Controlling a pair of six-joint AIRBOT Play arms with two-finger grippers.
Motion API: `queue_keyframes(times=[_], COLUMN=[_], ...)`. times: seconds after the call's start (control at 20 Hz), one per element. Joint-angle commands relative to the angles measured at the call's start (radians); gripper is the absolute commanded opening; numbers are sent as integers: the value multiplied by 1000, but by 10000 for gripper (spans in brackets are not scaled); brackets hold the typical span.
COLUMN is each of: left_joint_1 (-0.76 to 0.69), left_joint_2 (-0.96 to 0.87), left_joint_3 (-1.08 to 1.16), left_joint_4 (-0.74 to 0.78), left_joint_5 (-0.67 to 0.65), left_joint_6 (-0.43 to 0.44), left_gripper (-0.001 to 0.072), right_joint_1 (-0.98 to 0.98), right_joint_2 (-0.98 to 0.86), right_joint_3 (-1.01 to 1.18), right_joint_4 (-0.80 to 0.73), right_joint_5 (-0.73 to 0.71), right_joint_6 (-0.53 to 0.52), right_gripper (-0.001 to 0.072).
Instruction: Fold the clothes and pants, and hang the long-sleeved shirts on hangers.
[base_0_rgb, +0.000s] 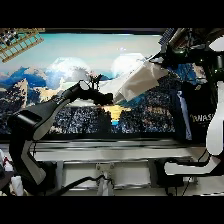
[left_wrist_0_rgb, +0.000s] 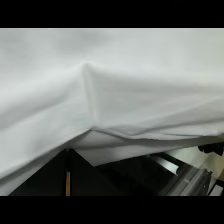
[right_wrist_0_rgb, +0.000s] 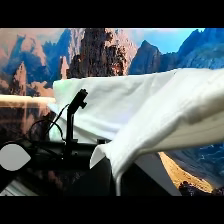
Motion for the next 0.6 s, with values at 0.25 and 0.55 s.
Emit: queue_keyframes(times=[0.25,0.55], left_joint_1=[109,459], left_joint_2=[98,228], left_joint_3=[1,-17], left_joint_4=[-104,-72], left_joint_5=[-132,-434], left_joint_6=[122,200], left_gripper=[4,4], right_joint_1=[88,255], right_joint_2=[-1,-13], right_joint_3=[3,3], right_joint_4=[-63,-77], right_joint_5=[1,-153], right_joint_6=[1,54], right_gripper=[18,18])
